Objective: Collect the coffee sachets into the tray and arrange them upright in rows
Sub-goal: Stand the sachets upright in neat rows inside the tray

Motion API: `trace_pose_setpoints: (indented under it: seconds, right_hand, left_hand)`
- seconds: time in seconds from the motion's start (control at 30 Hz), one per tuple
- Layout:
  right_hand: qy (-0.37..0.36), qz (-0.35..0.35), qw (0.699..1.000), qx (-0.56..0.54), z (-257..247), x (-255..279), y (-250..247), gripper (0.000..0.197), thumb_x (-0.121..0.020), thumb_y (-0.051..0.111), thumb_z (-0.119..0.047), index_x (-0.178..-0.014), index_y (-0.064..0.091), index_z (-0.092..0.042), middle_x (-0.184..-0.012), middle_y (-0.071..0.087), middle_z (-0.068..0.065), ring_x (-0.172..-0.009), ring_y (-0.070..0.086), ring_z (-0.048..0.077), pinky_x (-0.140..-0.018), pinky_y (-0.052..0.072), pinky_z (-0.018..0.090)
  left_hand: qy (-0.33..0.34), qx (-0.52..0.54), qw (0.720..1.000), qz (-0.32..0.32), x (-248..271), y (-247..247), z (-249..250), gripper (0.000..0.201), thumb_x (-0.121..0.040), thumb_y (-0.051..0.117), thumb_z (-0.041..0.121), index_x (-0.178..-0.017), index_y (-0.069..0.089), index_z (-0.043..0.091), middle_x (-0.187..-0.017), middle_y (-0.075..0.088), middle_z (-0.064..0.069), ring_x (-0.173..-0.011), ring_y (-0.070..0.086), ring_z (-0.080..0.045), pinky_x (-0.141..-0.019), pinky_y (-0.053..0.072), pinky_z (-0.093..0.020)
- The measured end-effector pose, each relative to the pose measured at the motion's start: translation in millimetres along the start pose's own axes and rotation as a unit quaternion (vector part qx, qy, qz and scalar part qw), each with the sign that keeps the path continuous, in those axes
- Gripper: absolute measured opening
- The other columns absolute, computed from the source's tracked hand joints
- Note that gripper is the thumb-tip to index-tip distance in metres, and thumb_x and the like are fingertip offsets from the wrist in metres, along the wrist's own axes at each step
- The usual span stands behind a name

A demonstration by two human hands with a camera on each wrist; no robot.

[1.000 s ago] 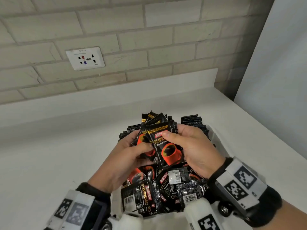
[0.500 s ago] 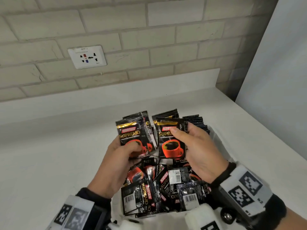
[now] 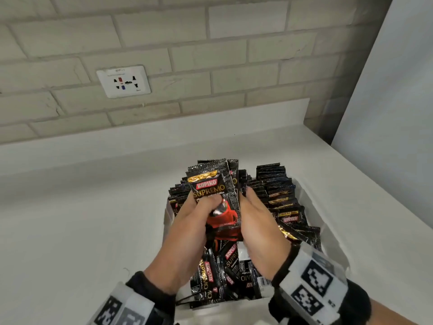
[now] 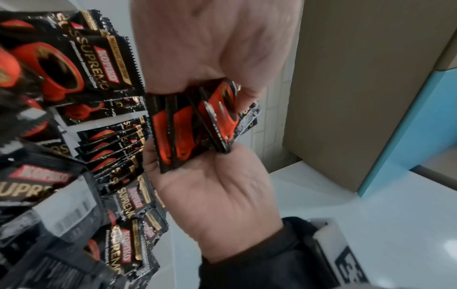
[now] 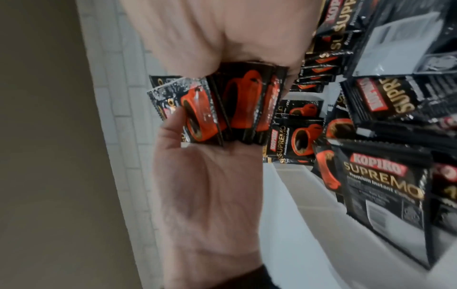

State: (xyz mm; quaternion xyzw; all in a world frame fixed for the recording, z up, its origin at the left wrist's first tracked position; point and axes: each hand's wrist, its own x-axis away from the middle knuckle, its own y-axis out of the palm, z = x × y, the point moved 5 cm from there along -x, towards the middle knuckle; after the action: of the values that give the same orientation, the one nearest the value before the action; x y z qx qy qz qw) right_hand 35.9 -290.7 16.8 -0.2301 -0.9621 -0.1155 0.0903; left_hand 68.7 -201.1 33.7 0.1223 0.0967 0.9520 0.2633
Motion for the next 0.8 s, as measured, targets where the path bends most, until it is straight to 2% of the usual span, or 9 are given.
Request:
trace_pose_setpoints:
  seconds: [0.07,0.17,0.27,0.4,0.5,0.57,0.63,0.7,0.8]
  right_hand:
    - [0.033,-0.019,0.999,-0.008,9.2,-0.8,-0.4,0.022,-0.099,0.038,-0.033,-0.111,0.055,-0.025,-0.115,0.062,0.003,-0.112,0.056,0.021,-0.101,0.042,0.047]
    - [0.059,-0.064,0.996,0.022,10.0,1.9,-2.9,0.023,-0.099,0.038,-0.02,-0.114,0.056,-0.019,-0.114,0.063,0.013,-0.1,0.06,0.023,-0.096,0.047,0.045]
    - [0.003,-0.12,0.973,0.195,-13.7,3.9,-9.5,0.018,-0.094,0.05,-0.016,-0.111,0.054,-0.018,-0.106,0.065,0.002,-0.095,0.062,0.014,-0.088,0.05,0.033]
    - [-0.085,-0.136,0.91,0.382,-47.3,-4.1,-16.6,0.053,-0.075,0.074,-0.013,-0.119,0.047,-0.023,-0.109,0.06,-0.008,-0.092,0.059,0.007,-0.089,0.049,0.029]
    - [-0.088,-0.181,0.901,0.385,-60.5,-8.9,-8.2,0.045,-0.071,0.073,0.001,-0.104,0.054,-0.024,-0.085,0.063,-0.006,-0.064,0.059,0.012,-0.063,0.052,0.03]
    - [-0.084,-0.201,0.891,0.397,-66.9,-15.3,-3.4,0.036,-0.07,0.075,0.0,-0.094,0.058,-0.022,-0.081,0.062,-0.007,-0.065,0.059,0.012,-0.057,0.052,0.025]
    - [-0.087,-0.197,0.891,0.4,-73.6,-24.5,0.0,0.03,-0.071,0.075,-0.002,-0.087,0.058,-0.021,-0.081,0.061,-0.007,-0.062,0.061,0.008,-0.053,0.052,0.019]
    - [-0.102,-0.168,0.896,0.398,-80.1,-36.0,1.8,0.026,-0.073,0.073,-0.003,-0.083,0.057,-0.021,-0.083,0.062,-0.005,-0.061,0.06,0.007,-0.054,0.052,0.02]
    - [-0.123,-0.131,0.891,0.417,-82.3,-50.4,9.4,0.022,-0.076,0.072,-0.007,-0.087,0.057,-0.018,-0.088,0.062,-0.001,-0.073,0.065,0.018,-0.064,0.057,0.03]
  left_hand:
    - [-0.011,-0.012,1.0,-0.004,1.0,-2.5,-3.9,0.011,-0.089,0.051,0.016,-0.084,0.059,0.021,-0.074,0.069,0.003,-0.07,0.065,-0.01,-0.072,0.045,-0.031]
    - [-0.026,-0.024,0.999,-0.019,4.7,-6.8,-6.0,0.01,-0.089,0.052,0.014,-0.09,0.061,0.019,-0.074,0.07,0.004,-0.071,0.066,-0.012,-0.071,0.053,-0.033]
    - [-0.031,-0.039,0.998,-0.033,6.1,-13.1,-5.7,0.014,-0.089,0.053,0.013,-0.089,0.064,0.022,-0.08,0.07,-0.001,-0.074,0.067,-0.015,-0.069,0.058,-0.035]
    - [-0.008,-0.109,0.992,-0.056,7.0,-13.6,-2.3,0.015,-0.092,0.05,0.017,-0.092,0.062,0.026,-0.08,0.068,0.007,-0.077,0.067,-0.013,-0.071,0.057,-0.031]
    - [0.004,-0.116,0.99,-0.076,5.3,-11.4,5.3,0.009,-0.09,0.052,0.019,-0.092,0.06,0.024,-0.075,0.068,0.007,-0.073,0.067,-0.01,-0.064,0.052,-0.023]
    - [0.021,-0.123,0.989,-0.079,1.7,-14.9,14.9,0.011,-0.084,0.059,0.026,-0.095,0.062,0.023,-0.085,0.072,0.004,-0.081,0.068,-0.015,-0.077,0.051,-0.031]
    - [0.051,-0.113,0.992,-0.035,-5.6,-29.4,28.6,0.018,-0.079,0.06,0.028,-0.095,0.064,0.021,-0.092,0.074,-0.001,-0.088,0.069,-0.017,-0.088,0.046,-0.038]
    - [0.085,-0.067,0.993,0.045,-11.8,-50.6,46.5,0.009,-0.086,0.054,0.02,-0.086,0.063,0.018,-0.087,0.074,-0.002,-0.079,0.069,-0.006,-0.085,0.047,-0.034]
    - [0.153,-0.107,0.977,0.102,-12.5,-76.1,70.5,0.013,-0.094,0.049,0.005,-0.097,0.058,0.014,-0.084,0.067,0.007,-0.068,0.062,0.015,-0.069,0.049,-0.009]
